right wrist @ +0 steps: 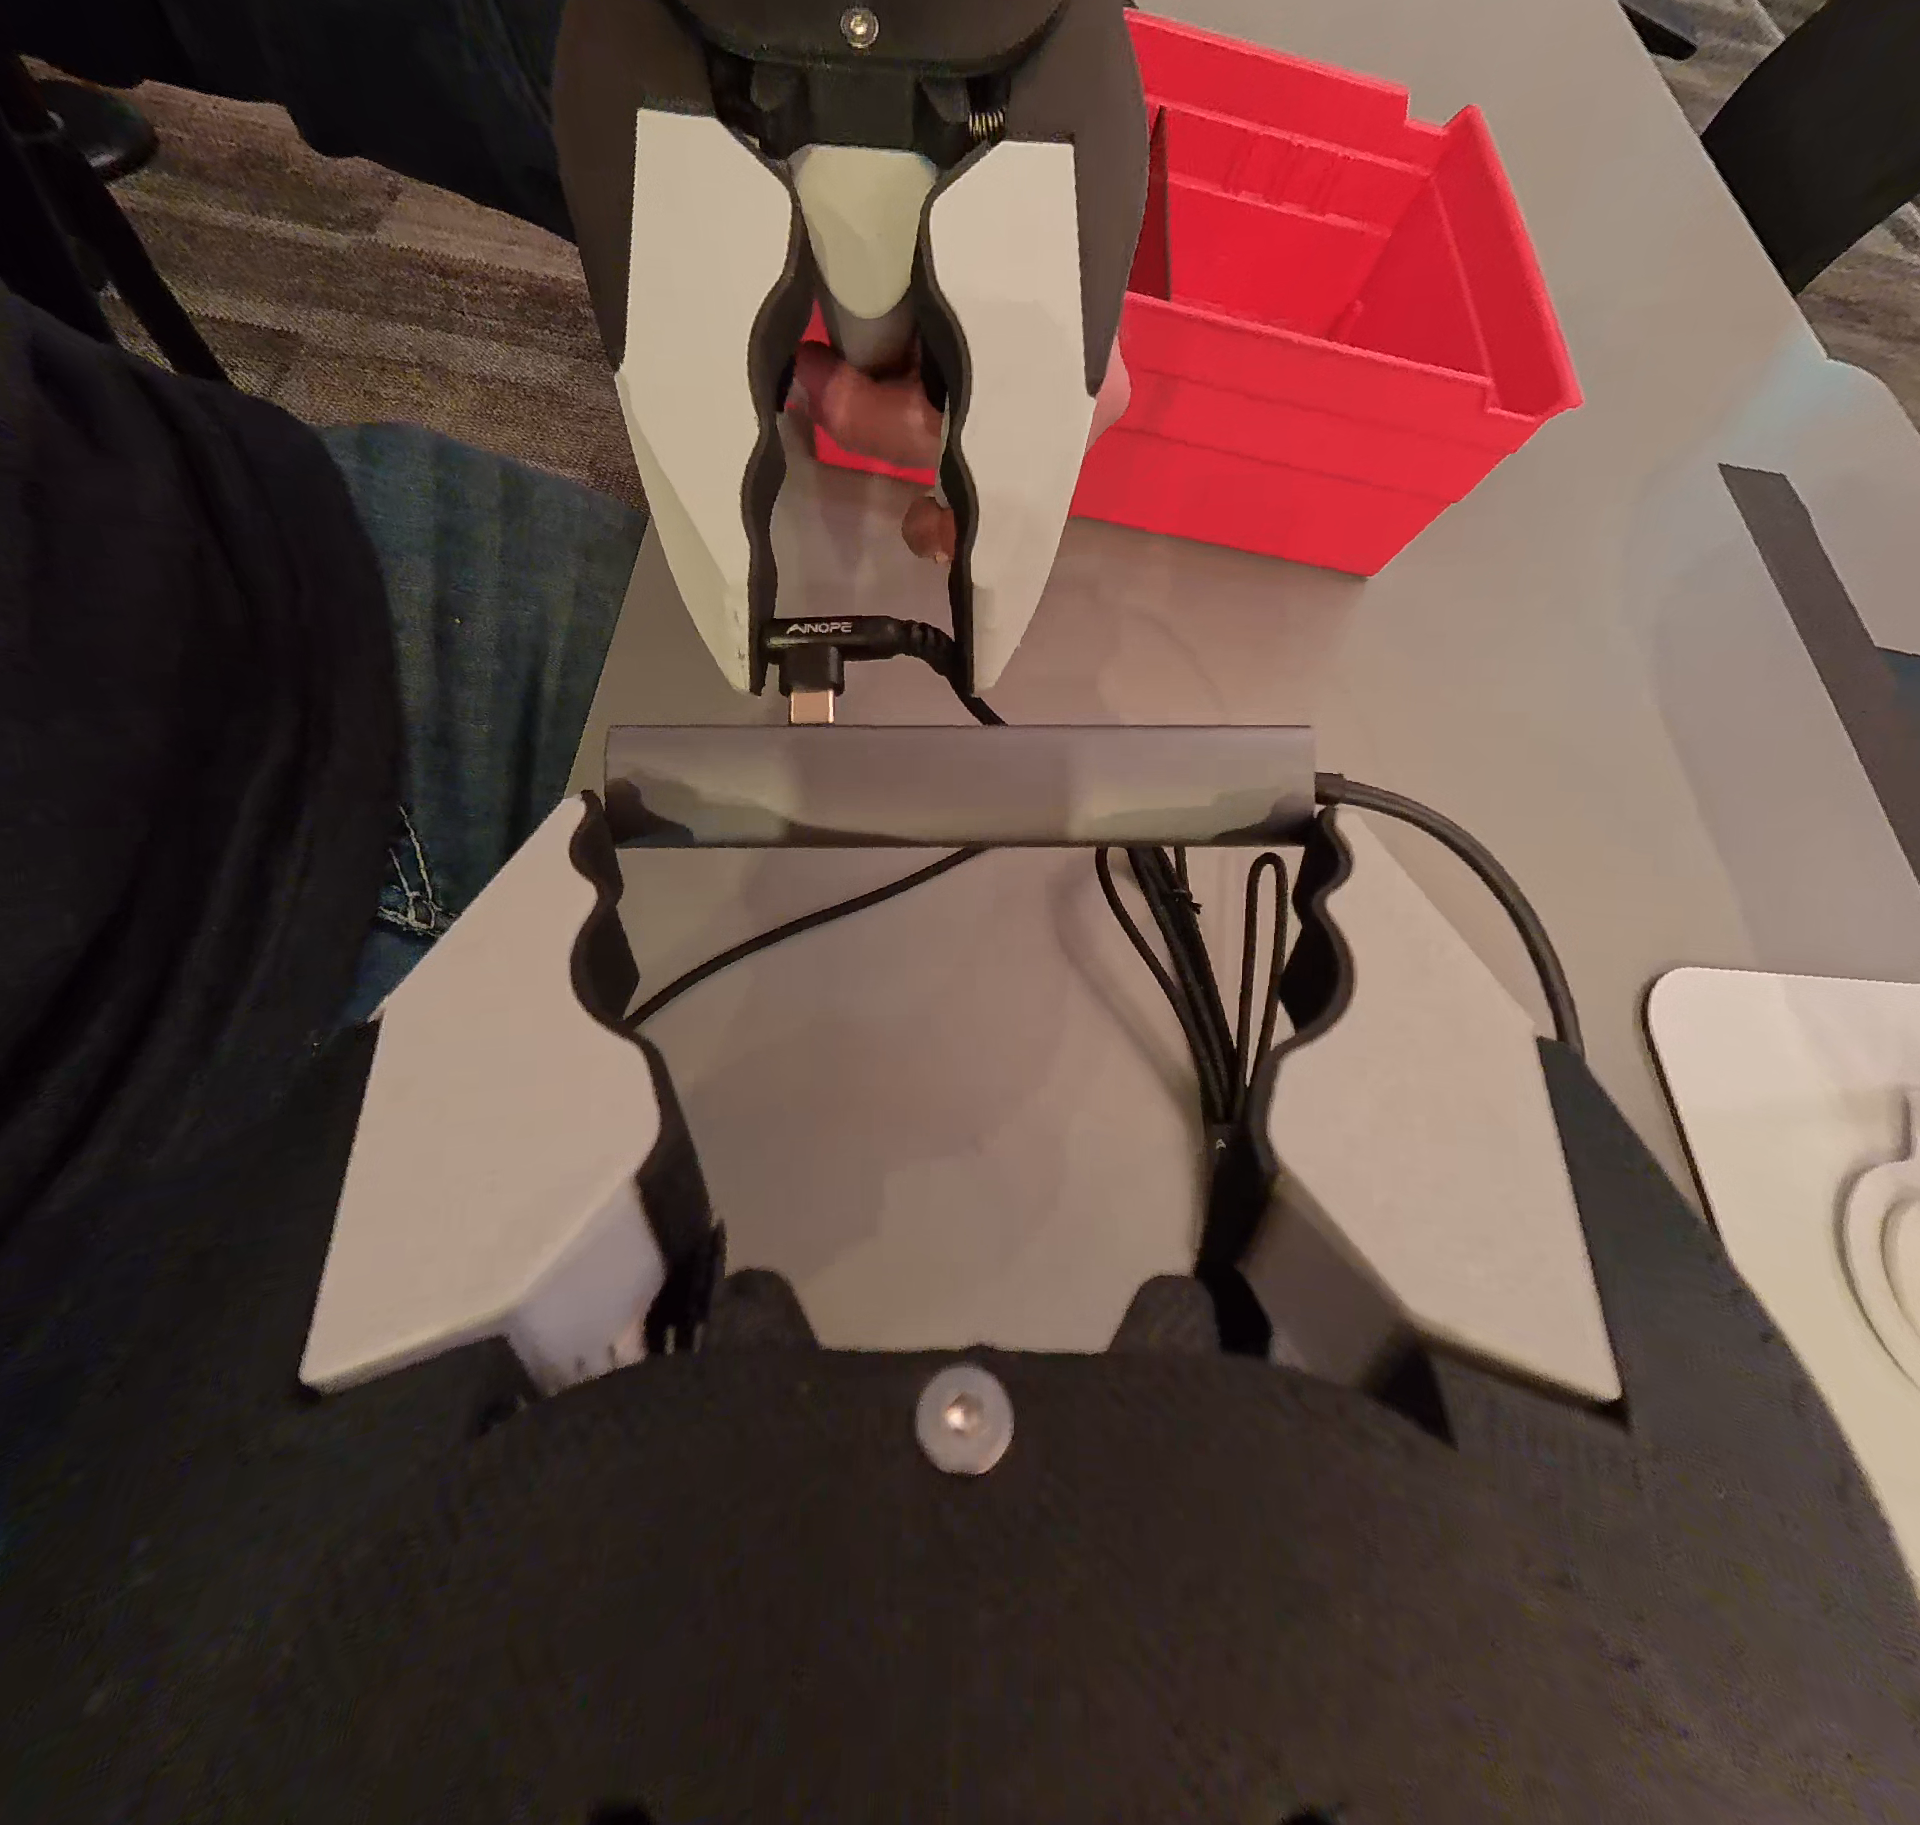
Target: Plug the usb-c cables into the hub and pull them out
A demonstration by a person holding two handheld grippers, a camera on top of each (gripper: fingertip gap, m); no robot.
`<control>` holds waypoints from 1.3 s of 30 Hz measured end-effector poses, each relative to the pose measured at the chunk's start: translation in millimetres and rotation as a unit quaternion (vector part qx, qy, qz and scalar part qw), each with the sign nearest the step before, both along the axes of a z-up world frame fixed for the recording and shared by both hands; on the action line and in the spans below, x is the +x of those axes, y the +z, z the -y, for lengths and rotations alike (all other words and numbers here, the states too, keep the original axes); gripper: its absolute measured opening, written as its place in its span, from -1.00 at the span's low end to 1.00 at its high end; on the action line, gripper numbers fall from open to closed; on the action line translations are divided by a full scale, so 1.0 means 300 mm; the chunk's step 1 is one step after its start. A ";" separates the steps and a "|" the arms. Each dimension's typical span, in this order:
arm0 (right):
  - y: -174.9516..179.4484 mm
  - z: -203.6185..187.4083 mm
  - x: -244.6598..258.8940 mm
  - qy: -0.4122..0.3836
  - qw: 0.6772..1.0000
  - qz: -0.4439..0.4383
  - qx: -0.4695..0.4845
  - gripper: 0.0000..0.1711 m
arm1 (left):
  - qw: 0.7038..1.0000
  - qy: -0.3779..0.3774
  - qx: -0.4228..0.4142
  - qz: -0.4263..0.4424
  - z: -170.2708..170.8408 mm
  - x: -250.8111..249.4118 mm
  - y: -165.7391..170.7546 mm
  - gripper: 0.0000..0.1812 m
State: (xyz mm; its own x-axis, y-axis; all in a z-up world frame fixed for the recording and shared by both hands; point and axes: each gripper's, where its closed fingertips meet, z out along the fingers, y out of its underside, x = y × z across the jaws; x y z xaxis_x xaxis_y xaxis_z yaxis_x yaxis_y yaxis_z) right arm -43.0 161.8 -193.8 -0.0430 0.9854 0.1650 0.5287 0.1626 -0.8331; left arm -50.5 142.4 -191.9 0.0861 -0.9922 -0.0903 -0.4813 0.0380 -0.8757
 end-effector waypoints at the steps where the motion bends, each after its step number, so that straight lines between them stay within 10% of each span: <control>1: -0.002 0.001 0.000 0.000 1.000 0.003 0.001 0.47 | 1.000 0.000 -0.002 0.002 0.001 0.002 0.001 -0.58; 39: 0.034 0.003 -0.009 0.007 0.999 -0.038 -0.004 0.47 | 1.000 0.003 -0.005 0.019 0.007 0.014 0.006 -0.58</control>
State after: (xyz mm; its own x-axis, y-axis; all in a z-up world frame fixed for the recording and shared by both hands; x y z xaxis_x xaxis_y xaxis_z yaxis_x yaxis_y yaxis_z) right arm -45.6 160.8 -183.6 -0.0442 0.9861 0.1602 0.4624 0.1623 -0.8717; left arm -46.3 140.3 -190.1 0.0959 -0.9924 -0.0766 -0.4488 0.0256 -0.8933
